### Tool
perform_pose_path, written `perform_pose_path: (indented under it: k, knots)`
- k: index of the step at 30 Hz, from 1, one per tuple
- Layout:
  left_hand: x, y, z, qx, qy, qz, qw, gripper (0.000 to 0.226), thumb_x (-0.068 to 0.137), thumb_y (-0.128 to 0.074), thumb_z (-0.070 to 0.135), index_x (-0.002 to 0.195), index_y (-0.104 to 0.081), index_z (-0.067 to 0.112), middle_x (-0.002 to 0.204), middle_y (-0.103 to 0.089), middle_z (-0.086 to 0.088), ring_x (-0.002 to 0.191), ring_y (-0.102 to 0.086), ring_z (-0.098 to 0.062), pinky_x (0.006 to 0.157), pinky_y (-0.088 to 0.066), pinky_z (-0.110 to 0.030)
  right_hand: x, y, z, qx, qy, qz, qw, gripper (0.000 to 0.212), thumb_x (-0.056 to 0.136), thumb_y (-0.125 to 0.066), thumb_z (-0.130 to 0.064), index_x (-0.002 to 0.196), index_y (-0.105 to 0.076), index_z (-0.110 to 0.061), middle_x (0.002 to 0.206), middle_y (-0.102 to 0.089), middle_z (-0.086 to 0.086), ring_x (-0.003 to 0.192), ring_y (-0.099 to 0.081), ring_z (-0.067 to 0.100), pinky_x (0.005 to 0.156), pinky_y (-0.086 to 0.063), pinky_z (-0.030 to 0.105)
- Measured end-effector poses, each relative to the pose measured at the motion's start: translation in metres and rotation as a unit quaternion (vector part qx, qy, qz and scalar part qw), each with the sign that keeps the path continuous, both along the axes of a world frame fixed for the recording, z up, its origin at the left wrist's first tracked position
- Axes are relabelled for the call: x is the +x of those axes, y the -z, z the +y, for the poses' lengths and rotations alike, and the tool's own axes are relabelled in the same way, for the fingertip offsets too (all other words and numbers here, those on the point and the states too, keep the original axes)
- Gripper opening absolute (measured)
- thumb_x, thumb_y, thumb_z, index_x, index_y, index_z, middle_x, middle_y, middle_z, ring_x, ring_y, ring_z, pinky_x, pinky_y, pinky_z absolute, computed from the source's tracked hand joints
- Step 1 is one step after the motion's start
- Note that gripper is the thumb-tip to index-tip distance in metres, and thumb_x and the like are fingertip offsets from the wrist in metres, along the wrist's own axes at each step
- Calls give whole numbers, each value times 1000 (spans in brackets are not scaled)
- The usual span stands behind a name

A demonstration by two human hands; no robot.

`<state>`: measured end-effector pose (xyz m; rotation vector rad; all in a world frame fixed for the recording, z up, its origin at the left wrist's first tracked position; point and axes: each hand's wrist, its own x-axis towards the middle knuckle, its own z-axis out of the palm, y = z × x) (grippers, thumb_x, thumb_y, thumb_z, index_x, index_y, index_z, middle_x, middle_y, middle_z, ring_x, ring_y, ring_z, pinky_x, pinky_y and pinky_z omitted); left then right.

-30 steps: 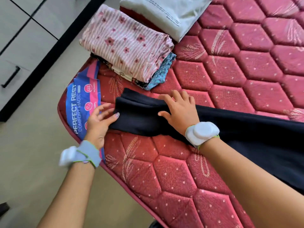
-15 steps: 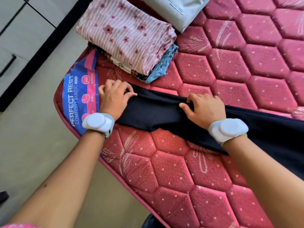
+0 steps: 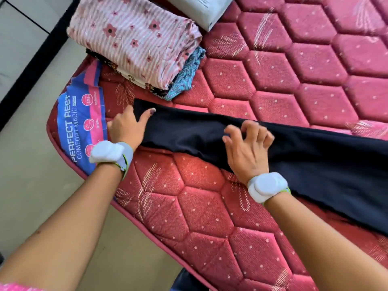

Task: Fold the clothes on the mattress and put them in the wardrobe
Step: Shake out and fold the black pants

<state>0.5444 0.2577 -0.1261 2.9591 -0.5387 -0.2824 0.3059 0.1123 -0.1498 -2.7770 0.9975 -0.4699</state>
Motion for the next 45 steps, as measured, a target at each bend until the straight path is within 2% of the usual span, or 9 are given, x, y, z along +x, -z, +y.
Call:
perform_pose_path:
  k: [7,12,15,19,25,30,39,43,45]
  knots:
    - [18,-7,2,-3,-14,-59,998,48,97,-39,51,118,-49,9,107,-61,-31,97,-55,-50,71,-41,-53,-43,1,1,7,-152,150,977,71,76,-44,-76,124,-53,-25,99,-49,7,85,-44,28,75,-31,42]
    - [23,-6,-1,-45,-36,-47,997,46,96,-42,52,114,-50,10,104,-62,-28,96,-56,-48,67,-32,-47,-41,-10,-8,25,-277,91,956,42,97,-33,-45,125,-58,-26,87,-53,-1,76,-48,25,67,-33,39]
    - [26,-9,0,-146,-112,32,982,51,90,-52,56,108,-57,8,105,-65,-16,100,-59,-33,80,-38,-39,-43,-10,-11,89,-197,53,975,44,96,-31,-50,126,-58,-31,97,-55,-1,89,-50,25,78,-35,40]
    - [21,-24,5,-273,-106,184,938,36,78,-72,50,69,-58,18,58,-62,13,59,-53,3,53,-42,-17,-36,2,-11,47,-80,150,984,52,93,-34,-49,143,-39,-33,135,-46,8,139,-27,34,108,-22,50]
    - [-25,-78,-16,-479,-48,264,836,22,83,-71,14,100,-59,22,101,-69,6,92,-64,-7,86,-53,-26,-20,-19,-23,317,-19,69,946,61,88,-49,-52,144,-38,-30,134,-41,4,147,-5,21,116,0,43]
    - [-120,-125,-84,-497,19,346,796,31,79,-69,6,106,-56,18,95,-65,4,83,-61,-5,79,-50,-22,-60,-68,-46,682,177,-304,641,25,96,-50,-28,111,-64,-15,101,-69,9,104,-65,24,100,-47,38]
    - [-337,-135,-198,-367,232,517,737,20,89,-63,35,105,-58,24,82,-67,-4,66,-66,-16,64,-54,-25,-243,-67,-100,780,181,-544,249,80,87,-24,-73,126,-61,-13,125,-62,15,117,-57,32,108,-33,53]
    - [-339,-78,-183,-334,276,279,857,19,86,-54,35,93,-67,23,91,-68,5,81,-65,-14,80,-53,-37,-293,-62,-117,741,324,-468,356,87,70,-39,-81,131,-54,-21,126,-63,7,115,-60,31,94,-45,56]
    - [-340,-56,-170,-297,293,180,891,20,87,-50,33,96,-66,26,99,-66,8,93,-62,-18,85,-49,-42,-296,-61,-119,731,316,-386,466,62,77,-58,-63,123,-58,-22,117,-68,2,112,-62,27,92,-49,48]
